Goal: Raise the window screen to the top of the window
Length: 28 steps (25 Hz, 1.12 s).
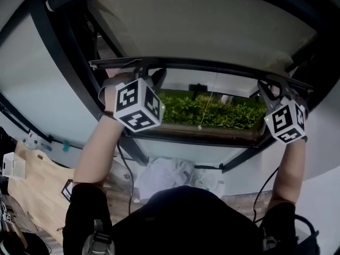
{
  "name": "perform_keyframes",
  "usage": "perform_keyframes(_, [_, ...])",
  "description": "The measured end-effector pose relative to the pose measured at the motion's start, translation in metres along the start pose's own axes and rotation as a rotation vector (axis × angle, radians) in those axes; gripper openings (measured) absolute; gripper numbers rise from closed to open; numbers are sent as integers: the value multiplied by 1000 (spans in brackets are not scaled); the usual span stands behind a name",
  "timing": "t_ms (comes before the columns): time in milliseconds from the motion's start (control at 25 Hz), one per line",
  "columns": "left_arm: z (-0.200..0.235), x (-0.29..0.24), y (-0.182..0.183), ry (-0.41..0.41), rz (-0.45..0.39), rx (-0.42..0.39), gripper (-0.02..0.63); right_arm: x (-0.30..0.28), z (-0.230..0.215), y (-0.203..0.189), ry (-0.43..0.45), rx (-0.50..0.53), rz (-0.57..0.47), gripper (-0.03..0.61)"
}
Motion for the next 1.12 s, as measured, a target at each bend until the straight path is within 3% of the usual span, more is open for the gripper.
perform_keyframes(760, [51, 23, 19, 125, -15, -18, 43, 23, -54, 22, -105, 2, -40, 35])
perform_keyframes(1120, [60, 26, 25, 156, -11, -47, 43, 28, -64, 25, -115, 11, -57, 35])
Point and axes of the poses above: the fingertips, and each gripper's own axes: x backward along the fingers, z to its left, y out of its top, the point moved 7 cm from there along x, backward along the fingers, and after that the axes turned 6 degrees about z, right-handed, at the moved point
